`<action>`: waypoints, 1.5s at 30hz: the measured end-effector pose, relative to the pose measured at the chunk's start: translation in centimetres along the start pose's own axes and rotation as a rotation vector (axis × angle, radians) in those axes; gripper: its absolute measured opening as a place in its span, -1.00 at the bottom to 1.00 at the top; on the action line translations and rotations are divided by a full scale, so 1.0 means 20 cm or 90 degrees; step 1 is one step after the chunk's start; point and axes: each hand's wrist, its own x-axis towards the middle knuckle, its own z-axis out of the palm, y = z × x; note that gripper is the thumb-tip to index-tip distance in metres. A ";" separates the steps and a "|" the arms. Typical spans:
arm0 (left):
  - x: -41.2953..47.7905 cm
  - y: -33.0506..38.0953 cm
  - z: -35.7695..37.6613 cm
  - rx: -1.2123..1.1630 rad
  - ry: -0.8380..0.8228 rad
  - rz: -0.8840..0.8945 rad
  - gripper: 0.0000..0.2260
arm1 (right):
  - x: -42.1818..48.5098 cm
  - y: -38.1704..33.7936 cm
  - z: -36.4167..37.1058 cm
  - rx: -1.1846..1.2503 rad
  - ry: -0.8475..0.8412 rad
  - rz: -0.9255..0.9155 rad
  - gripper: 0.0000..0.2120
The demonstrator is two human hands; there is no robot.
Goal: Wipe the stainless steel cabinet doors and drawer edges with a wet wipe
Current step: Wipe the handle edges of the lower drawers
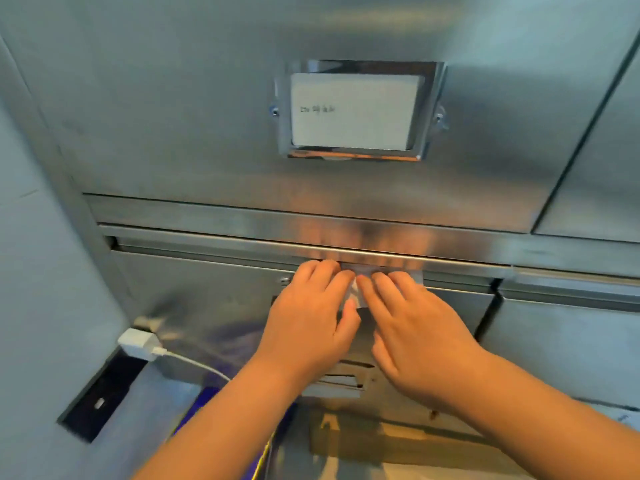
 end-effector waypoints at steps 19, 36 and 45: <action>0.09 0.65 0.40 0.005 0.021 0.005 -0.63 | -0.48 0.53 0.30 0.100 0.193 0.100 -0.69; 0.12 0.72 0.47 0.055 0.068 0.154 -0.63 | -0.68 0.80 0.44 0.146 0.410 0.148 -0.80; 0.18 0.95 0.56 0.081 0.030 0.180 -0.58 | -0.78 0.72 0.49 0.178 0.329 0.172 -0.58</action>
